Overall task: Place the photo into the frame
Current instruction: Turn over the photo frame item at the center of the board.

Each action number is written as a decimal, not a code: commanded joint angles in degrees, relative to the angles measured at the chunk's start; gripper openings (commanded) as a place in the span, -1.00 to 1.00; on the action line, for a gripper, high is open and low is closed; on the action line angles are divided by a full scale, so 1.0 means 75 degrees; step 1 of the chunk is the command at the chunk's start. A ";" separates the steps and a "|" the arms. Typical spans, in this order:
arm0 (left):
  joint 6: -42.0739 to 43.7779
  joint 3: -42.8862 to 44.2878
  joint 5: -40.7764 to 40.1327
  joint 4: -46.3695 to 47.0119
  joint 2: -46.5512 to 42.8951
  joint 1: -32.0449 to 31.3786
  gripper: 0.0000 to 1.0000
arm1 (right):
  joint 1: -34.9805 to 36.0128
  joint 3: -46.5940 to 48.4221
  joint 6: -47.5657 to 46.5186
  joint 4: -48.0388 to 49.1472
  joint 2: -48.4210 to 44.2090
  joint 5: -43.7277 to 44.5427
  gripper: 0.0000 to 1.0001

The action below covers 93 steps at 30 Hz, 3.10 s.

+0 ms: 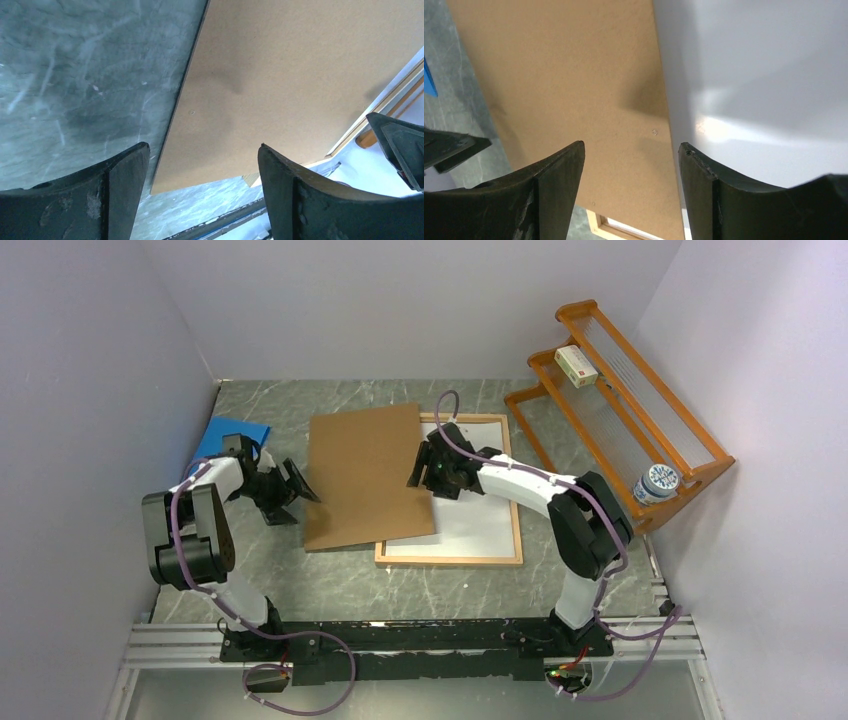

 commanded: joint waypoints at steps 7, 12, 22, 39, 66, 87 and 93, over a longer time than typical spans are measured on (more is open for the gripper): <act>-0.0270 0.0755 -0.0123 0.0079 0.0127 -0.0026 0.68 | -0.0378 0.0354 -0.0384 0.0548 0.0414 -0.0475 0.49; -0.0404 0.0825 -0.0050 0.0322 0.0603 -0.0026 0.67 | -0.0515 0.0577 -0.0480 0.0941 0.0807 -0.1214 0.47; -0.0435 0.0870 0.0213 0.0467 0.1138 -0.0026 0.63 | -0.0669 0.0331 -0.0291 0.2219 0.0765 -0.3006 0.30; -0.0390 0.0818 0.0304 0.0377 0.0842 -0.0026 0.63 | -0.0673 -0.0529 -0.0304 0.4238 0.0001 -0.4498 -0.68; -0.0261 0.0703 -0.0180 0.0239 0.0433 -0.0026 0.68 | -0.0681 -0.0685 -0.1603 0.6783 -0.0087 -0.3728 0.20; -0.0449 0.0470 -0.0270 0.0445 0.0105 -0.0020 0.69 | -0.0669 0.0812 -0.0841 0.5689 0.0751 -0.2906 -0.47; -0.0928 -0.0169 -0.0238 0.1412 -0.0442 -0.0026 0.87 | -0.0753 0.0853 -0.0439 0.5526 0.0548 -0.3102 -0.74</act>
